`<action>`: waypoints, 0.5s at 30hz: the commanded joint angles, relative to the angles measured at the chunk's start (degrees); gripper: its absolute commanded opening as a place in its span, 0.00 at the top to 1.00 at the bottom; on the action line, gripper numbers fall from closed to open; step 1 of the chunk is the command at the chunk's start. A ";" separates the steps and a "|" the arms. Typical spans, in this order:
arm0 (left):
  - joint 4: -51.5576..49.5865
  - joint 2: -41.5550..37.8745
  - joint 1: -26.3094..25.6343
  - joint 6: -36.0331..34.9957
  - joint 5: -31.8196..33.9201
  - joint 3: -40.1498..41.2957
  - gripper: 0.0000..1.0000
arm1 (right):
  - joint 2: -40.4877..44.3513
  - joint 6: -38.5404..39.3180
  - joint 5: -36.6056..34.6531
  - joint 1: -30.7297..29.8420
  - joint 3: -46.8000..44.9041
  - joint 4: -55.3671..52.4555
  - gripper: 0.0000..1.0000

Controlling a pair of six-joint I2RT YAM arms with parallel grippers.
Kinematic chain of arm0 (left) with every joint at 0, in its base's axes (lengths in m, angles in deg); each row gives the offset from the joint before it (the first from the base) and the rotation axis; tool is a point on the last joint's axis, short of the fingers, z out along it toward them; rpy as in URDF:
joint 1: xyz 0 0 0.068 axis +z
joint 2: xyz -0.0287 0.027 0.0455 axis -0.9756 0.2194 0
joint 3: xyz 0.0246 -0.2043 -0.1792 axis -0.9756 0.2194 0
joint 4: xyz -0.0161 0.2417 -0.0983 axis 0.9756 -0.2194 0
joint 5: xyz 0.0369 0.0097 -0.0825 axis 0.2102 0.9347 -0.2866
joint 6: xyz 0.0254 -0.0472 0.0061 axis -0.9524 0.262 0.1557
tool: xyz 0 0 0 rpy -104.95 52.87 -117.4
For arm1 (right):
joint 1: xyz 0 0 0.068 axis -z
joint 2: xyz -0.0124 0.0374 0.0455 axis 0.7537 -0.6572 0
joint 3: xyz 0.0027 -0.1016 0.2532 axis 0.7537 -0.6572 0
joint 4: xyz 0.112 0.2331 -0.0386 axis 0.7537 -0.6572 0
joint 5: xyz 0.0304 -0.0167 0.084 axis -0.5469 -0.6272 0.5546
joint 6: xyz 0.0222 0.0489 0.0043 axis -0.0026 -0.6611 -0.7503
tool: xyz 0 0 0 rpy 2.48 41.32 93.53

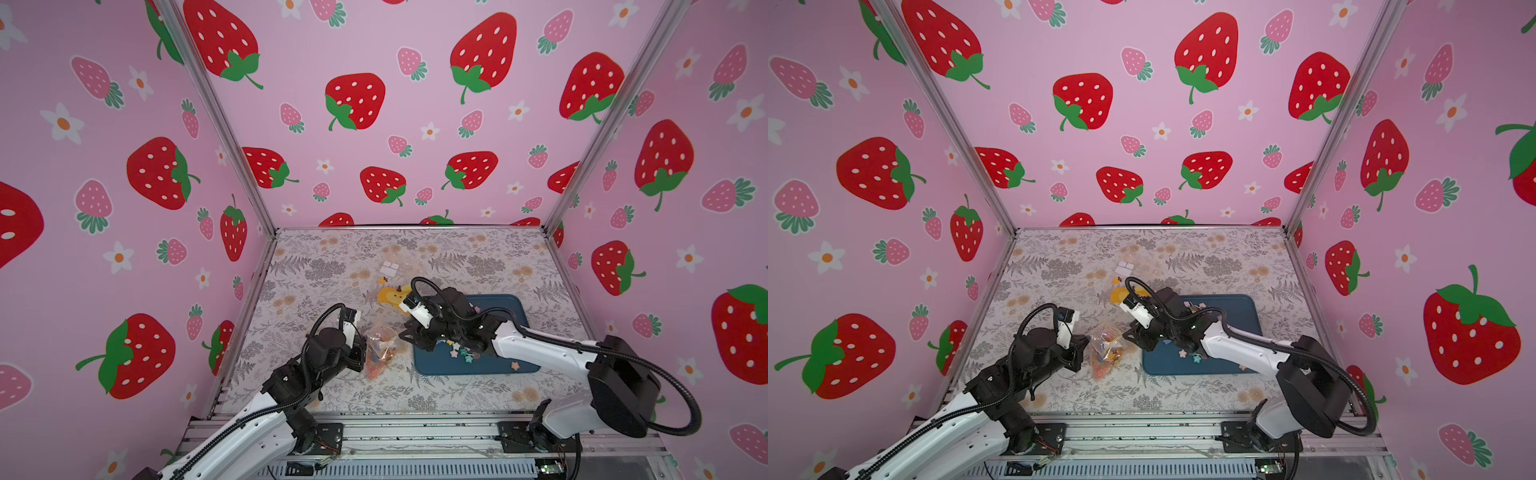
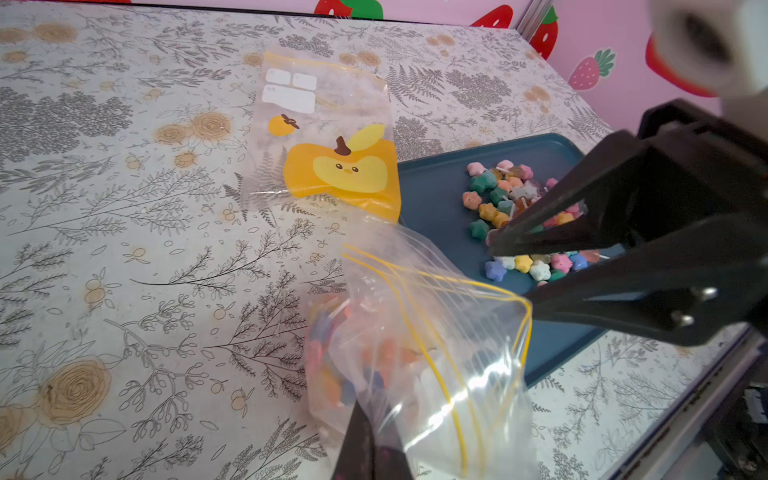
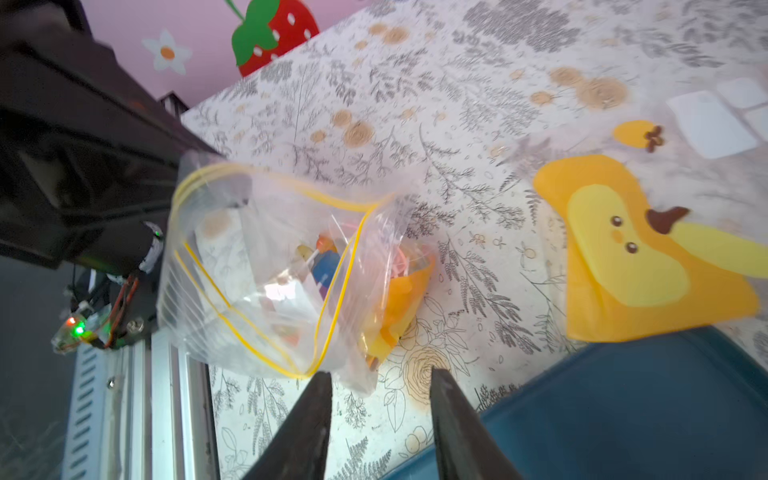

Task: Pour candies out of the ziploc bag
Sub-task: Open the ziploc bag at the center of the board.

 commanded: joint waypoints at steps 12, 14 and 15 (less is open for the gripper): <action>10.76 6.73 -0.23 0.52 -5.18 -5.23 1.00 | 3.19 -20.38 4.04 0.19 5.26 -6.99 0.22; 11.31 7.25 -0.25 0.61 -4.91 -5.24 1.00 | 2.32 -22.62 6.86 0.19 4.62 -5.07 0.21; 11.62 7.43 -0.31 0.77 -4.74 -5.23 1.00 | 1.86 -23.33 8.21 0.19 4.56 -4.27 0.21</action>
